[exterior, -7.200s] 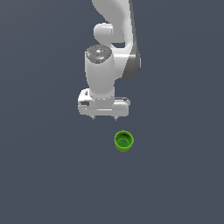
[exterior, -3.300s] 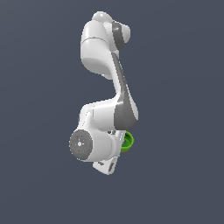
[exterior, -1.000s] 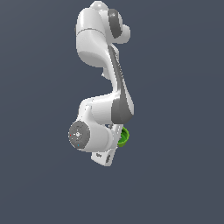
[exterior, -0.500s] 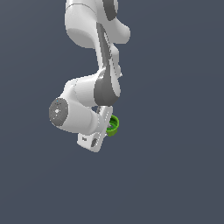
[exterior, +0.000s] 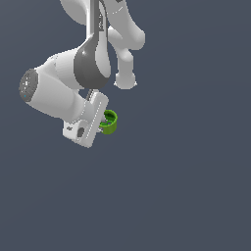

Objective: Pick up the object and move it to a goal position.

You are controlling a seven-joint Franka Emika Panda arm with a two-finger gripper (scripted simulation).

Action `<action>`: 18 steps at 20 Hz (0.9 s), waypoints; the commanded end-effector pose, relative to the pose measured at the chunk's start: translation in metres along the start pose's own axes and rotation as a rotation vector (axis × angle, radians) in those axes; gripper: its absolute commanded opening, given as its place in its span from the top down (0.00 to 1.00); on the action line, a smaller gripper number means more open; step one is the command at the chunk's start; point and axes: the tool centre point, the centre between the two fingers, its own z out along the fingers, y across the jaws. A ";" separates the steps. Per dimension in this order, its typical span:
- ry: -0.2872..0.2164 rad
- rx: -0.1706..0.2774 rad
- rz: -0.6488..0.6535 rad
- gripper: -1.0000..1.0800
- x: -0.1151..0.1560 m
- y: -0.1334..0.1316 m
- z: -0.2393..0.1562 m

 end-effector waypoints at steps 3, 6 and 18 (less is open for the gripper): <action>0.001 -0.001 -0.001 1.00 -0.033 -0.026 -0.032; 0.002 0.000 -0.001 1.00 -0.053 -0.041 -0.052; 0.001 0.000 -0.003 1.00 -0.102 -0.075 -0.101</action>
